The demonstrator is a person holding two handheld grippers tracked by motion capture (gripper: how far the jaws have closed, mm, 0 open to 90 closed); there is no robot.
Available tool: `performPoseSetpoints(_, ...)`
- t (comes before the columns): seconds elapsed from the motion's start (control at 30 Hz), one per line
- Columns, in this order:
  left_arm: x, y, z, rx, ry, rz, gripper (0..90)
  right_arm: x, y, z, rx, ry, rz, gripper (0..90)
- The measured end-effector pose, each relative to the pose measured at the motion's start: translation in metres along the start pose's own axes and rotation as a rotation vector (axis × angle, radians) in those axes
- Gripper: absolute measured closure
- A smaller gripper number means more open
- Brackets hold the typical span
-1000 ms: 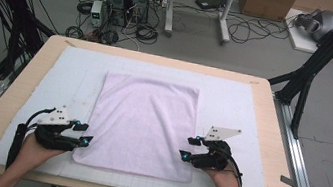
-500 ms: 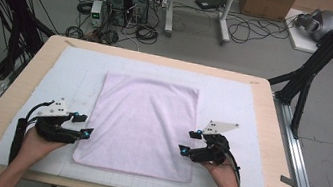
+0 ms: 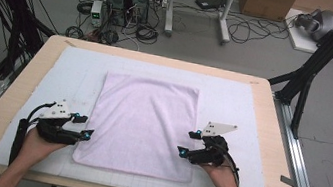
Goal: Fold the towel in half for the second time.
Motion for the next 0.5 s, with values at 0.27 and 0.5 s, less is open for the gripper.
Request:
performPoseSetpoints(0.27, -0.006, -0.004, -0.002, -0.016, -0.012, -0.009, 42.2, 0.003, 0.000, 0.000, 0.006, 0.001, -0.001, 26.9)
performPoseSetpoints(0.5, -0.030, -0.013, -0.016, -0.030, 0.004, -0.030, 43.2, 0.026, 0.005, -0.013, 0.014, -0.015, 0.026, 28.3)
Point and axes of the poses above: each handheld gripper's, and its own axes: y roughly backward along the jaws, z roughly out of its underside, x roughly to its right, the point moved 5 cm from there along -y, roughly forward along the jaws, and after that the axes turned 1 degree about -y, right-handed, at the moved point
